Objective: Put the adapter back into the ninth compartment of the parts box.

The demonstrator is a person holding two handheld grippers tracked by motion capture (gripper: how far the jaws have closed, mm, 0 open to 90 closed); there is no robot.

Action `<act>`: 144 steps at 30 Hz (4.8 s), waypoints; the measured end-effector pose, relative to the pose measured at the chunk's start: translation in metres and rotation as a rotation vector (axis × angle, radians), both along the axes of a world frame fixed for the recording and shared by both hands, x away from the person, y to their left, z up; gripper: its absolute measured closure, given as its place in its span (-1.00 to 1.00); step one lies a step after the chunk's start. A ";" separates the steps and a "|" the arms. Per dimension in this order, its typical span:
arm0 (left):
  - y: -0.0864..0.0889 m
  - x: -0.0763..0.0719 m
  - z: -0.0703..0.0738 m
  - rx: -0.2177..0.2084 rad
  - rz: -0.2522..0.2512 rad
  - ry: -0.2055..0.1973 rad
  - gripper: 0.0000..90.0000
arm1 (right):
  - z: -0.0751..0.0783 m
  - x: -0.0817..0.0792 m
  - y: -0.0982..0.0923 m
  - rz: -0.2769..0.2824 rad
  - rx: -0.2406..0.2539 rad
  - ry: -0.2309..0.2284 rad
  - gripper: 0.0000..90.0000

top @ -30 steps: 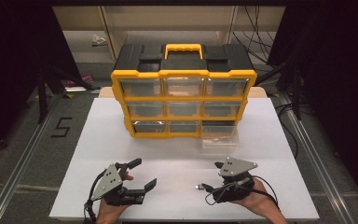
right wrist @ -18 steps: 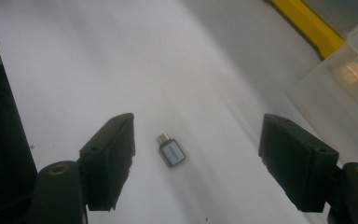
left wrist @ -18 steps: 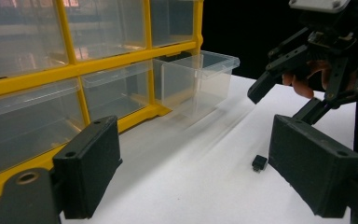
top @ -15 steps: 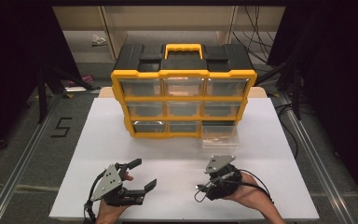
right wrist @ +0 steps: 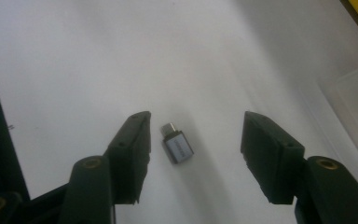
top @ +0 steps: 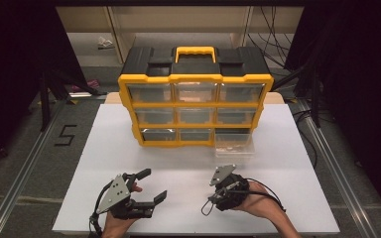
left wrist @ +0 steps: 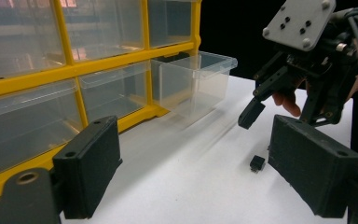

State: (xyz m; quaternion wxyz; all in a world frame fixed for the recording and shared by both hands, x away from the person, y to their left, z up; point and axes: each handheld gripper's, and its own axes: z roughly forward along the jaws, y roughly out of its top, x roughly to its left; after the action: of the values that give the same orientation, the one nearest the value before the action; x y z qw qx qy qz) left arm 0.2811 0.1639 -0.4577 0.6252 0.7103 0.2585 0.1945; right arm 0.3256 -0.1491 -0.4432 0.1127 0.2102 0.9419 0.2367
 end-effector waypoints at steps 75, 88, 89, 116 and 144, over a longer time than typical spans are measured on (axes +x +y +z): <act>-0.001 0.000 0.000 0.004 -0.003 -0.005 -0.63 | 0.036 0.009 -0.013 -0.083 0.253 -0.162 0.70; -0.001 0.000 0.000 0.004 -0.002 -0.007 -0.63 | 0.046 0.010 -0.022 -0.139 0.323 -0.231 0.70; -0.001 0.000 0.000 0.004 -0.002 -0.007 -0.63 | 0.047 0.010 -0.022 -0.140 0.328 -0.237 0.70; -0.001 0.000 0.000 0.002 0.000 -0.009 -0.63 | 0.067 0.025 -0.038 -0.240 0.424 -0.325 0.70; -0.001 0.000 0.000 0.000 0.001 -0.010 -0.63 | 0.061 0.043 -0.057 -0.340 0.448 -0.342 0.70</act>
State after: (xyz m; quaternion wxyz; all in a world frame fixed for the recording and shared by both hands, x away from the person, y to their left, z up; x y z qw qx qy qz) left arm 0.2812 0.1625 -0.4577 0.6266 0.7090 0.2556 0.1985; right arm 0.3689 -0.2060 -0.3817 0.2582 0.3411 0.7851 0.4479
